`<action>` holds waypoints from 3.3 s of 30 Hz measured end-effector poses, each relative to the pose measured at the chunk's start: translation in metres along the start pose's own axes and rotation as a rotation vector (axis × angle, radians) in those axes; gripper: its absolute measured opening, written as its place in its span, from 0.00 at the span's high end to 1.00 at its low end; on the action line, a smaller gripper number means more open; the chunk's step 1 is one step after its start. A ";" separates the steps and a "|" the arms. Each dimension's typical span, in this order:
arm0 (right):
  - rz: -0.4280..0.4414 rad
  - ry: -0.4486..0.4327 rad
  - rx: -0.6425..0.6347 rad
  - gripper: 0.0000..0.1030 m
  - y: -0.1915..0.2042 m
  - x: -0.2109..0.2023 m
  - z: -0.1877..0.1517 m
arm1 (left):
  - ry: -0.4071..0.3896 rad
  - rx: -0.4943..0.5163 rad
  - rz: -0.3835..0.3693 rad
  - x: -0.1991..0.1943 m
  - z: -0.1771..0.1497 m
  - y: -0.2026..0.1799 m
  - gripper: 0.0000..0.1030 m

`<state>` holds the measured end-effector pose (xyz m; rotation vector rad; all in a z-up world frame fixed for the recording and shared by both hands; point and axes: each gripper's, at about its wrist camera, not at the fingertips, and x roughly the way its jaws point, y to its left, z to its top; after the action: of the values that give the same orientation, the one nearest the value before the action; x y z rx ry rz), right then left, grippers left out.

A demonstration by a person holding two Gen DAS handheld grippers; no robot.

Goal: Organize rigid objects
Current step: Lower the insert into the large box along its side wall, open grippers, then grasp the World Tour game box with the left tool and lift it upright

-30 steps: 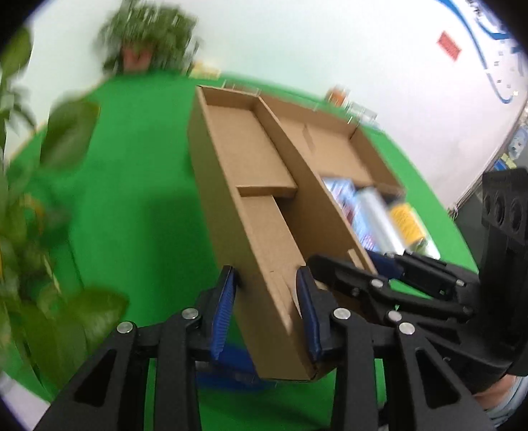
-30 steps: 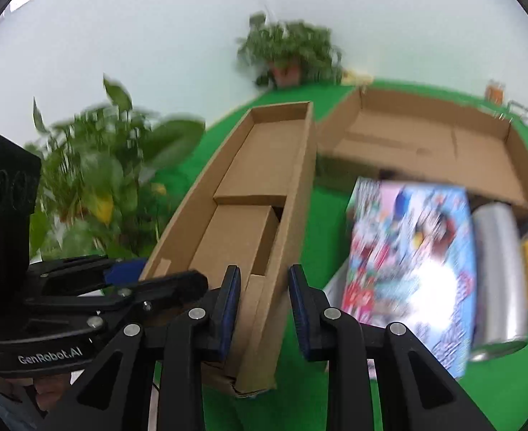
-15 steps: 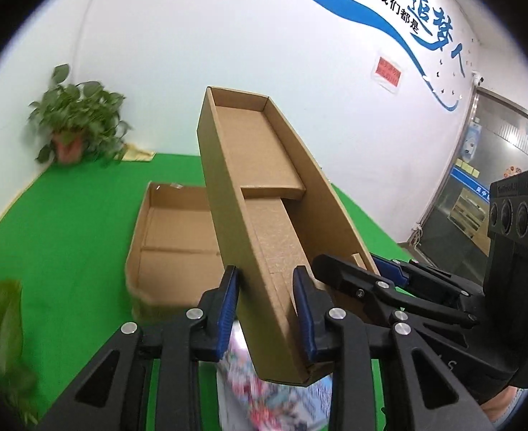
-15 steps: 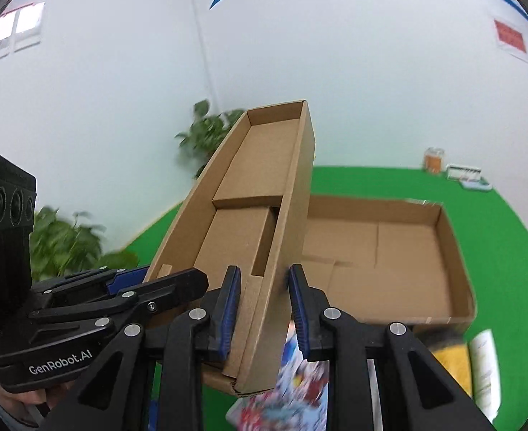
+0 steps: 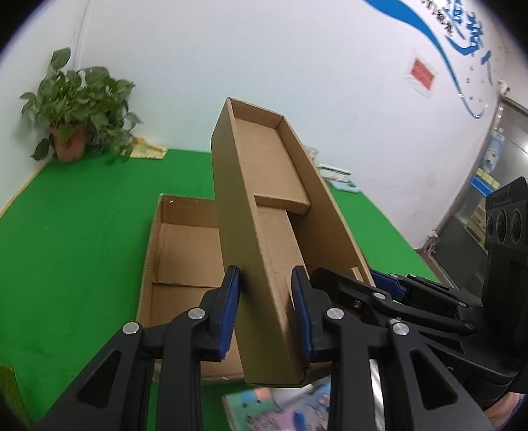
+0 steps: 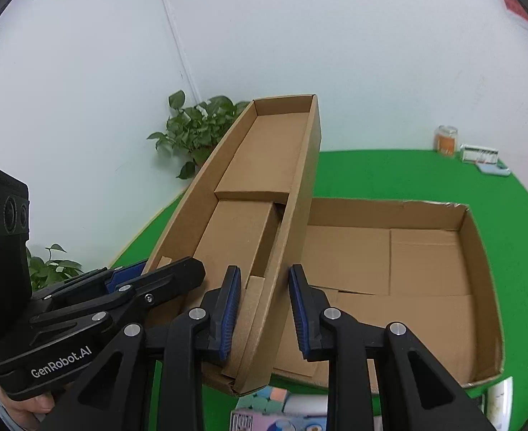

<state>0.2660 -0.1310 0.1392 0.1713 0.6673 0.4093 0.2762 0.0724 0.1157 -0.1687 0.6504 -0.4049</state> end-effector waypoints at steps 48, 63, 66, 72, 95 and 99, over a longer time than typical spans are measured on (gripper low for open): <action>-0.116 0.042 0.011 0.01 -0.065 -0.044 -0.132 | -0.049 0.086 0.154 -0.052 -0.098 -0.015 0.03; 0.139 0.157 -0.146 0.01 -0.010 -0.106 -0.234 | 0.231 -0.059 -0.009 -0.058 -0.169 -0.045 0.21; 0.150 0.231 -0.204 0.01 0.004 -0.097 -0.253 | 0.337 -0.147 -0.002 -0.039 -0.184 -0.033 0.09; 0.059 0.334 -0.185 0.01 0.006 -0.064 -0.270 | 0.464 -0.323 -0.109 0.005 -0.204 -0.004 0.09; -0.004 0.440 -0.079 0.01 0.008 -0.036 -0.291 | 0.479 -0.261 -0.105 0.012 -0.219 -0.006 0.20; -0.006 0.367 -0.060 0.06 0.005 -0.053 -0.285 | 0.417 -0.227 -0.086 -0.016 -0.214 -0.018 0.25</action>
<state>0.0470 -0.1425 -0.0499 0.0358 1.0145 0.4595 0.1267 0.0572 -0.0391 -0.3334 1.1032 -0.4528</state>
